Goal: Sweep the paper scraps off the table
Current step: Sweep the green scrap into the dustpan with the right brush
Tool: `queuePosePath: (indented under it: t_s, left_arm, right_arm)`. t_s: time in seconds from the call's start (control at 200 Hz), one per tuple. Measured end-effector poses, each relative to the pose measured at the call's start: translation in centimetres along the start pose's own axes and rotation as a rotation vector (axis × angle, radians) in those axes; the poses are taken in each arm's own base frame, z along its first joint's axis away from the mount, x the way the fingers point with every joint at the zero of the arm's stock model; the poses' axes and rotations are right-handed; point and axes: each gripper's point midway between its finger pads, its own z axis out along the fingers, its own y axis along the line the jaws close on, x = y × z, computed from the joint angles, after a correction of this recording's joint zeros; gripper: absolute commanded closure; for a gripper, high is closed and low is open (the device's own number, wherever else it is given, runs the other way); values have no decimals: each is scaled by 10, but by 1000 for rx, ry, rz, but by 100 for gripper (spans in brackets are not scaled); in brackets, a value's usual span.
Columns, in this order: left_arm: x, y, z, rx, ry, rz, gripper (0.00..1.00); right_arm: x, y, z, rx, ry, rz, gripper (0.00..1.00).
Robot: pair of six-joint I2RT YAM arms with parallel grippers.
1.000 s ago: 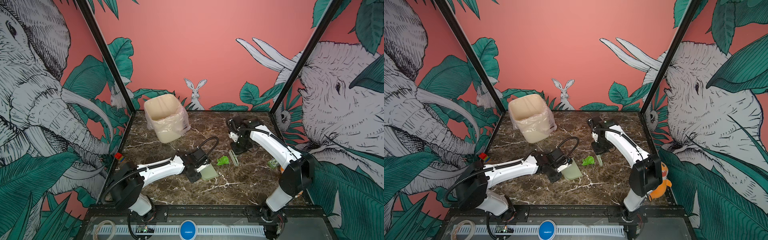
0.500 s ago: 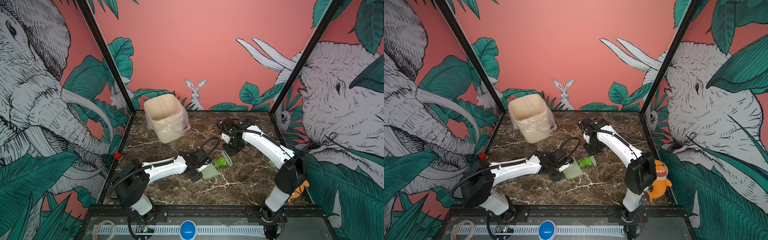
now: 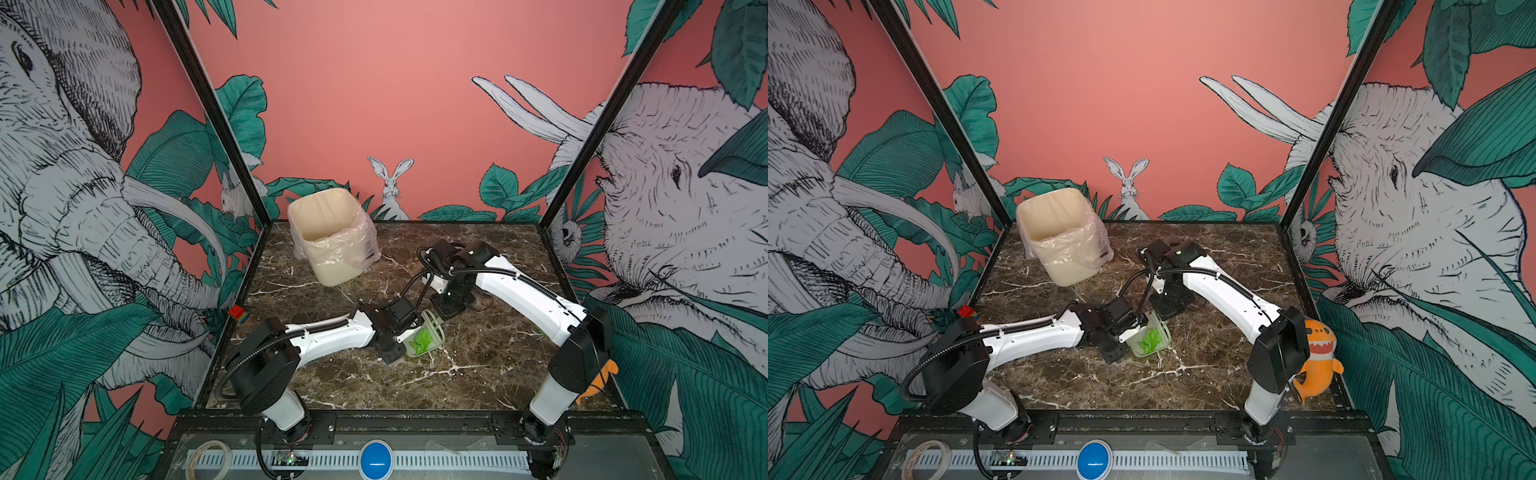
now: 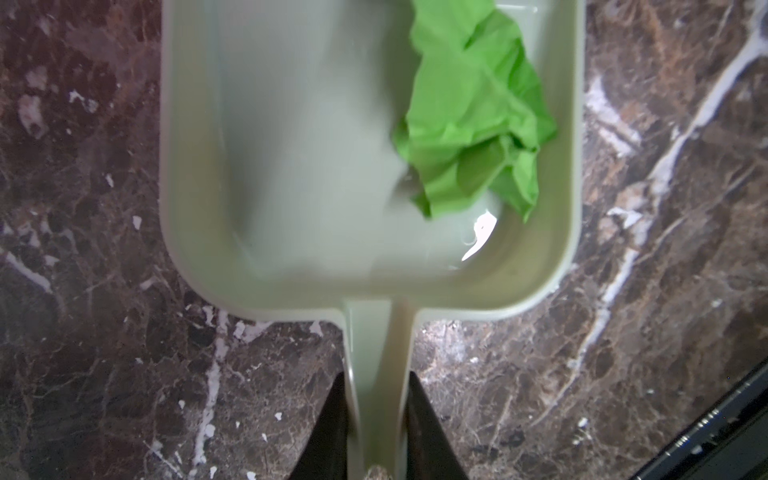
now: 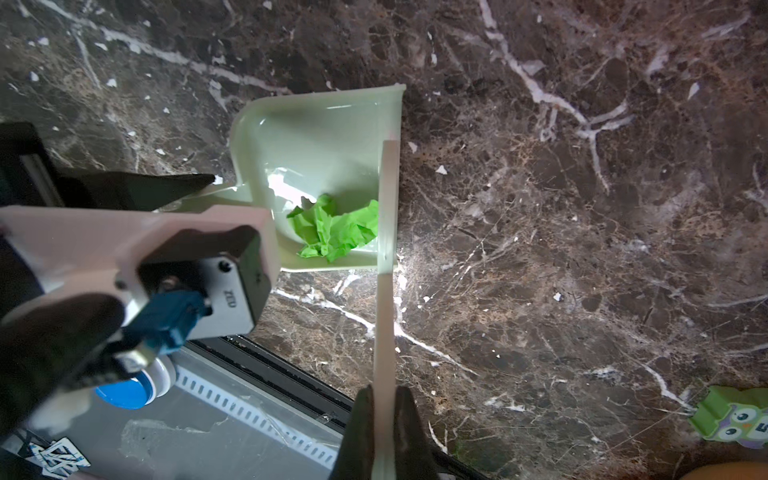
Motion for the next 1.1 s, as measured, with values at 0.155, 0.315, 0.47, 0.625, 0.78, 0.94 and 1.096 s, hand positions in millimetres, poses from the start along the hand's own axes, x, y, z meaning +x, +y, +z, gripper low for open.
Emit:
queuePosePath:
  t_s: [0.155, 0.315, 0.47, 0.625, 0.78, 0.94, 1.096]
  left_arm:
    - [-3, 0, 0, -1, -12, 0, 79]
    - [-1, 0, 1, 0, -9, 0, 80]
    - [0, 0, 2, 0, -6, -1, 79]
    - [0, 0, 3, 0, -6, -1, 80]
    - [2, 0, 3, 1, -1, -2, 80]
    - [2, 0, 3, 1, -1, -3, 79]
    - [2, 0, 3, 0, -3, -5, 80]
  right_arm:
    - [2, -11, -12, 32, -33, 22, 100]
    - [7, -24, -8, 83, -6, 27, 100]
    - [9, -22, 5, 81, 35, 20, 100]
    - [7, -7, 14, 53, 56, -1, 100]
    - [4, 8, 13, 10, 44, -6, 100]
    - [2, 18, 10, -18, 32, -6, 100]
    - [4, 16, 9, 0, 33, -1, 100]
